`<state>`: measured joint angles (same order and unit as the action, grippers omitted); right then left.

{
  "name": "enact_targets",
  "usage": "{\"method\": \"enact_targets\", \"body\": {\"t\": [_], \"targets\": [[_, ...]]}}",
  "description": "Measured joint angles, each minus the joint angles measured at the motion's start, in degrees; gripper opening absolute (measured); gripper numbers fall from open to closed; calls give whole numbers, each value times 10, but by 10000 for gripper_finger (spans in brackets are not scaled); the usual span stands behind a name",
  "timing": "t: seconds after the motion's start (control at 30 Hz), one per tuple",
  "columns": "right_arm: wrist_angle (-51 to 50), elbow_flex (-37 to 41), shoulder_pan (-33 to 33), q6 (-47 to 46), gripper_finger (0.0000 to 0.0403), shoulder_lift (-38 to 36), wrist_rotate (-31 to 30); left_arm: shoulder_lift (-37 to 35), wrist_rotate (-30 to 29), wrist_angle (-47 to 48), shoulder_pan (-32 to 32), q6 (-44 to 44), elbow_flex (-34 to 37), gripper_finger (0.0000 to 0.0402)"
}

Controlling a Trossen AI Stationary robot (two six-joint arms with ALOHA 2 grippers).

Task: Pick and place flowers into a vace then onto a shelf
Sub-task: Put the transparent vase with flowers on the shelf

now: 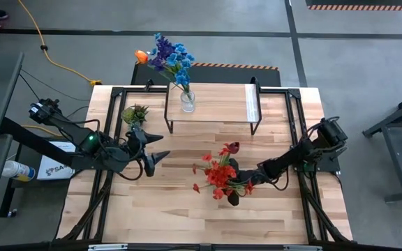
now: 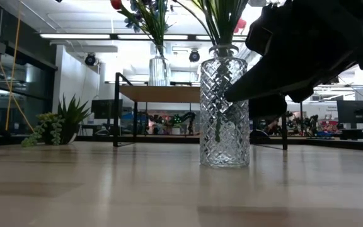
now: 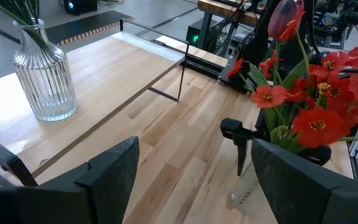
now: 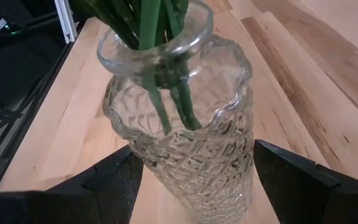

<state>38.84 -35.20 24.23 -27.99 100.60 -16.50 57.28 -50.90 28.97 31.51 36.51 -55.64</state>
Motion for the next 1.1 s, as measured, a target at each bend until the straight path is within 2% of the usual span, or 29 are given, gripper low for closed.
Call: {"method": "enact_targets", "body": {"t": [0.27, 0.6, 0.9, 1.1], "targets": [[0, 0, 0, -2, 291, 0, -25, 0, 1, 0, 0, 0, 0, 342], [0, 0, 0, -8, 289, 0, -27, 0, 1, 0, 0, 0, 0, 342], [0, 0, 0, -20, 250, 0, -45, 0, 1, 0, 0, 0, 0, 342], [0, 0, 0, -22, 243, 0, -53, 0, 1, 0, 0, 0, 0, 342]]}}
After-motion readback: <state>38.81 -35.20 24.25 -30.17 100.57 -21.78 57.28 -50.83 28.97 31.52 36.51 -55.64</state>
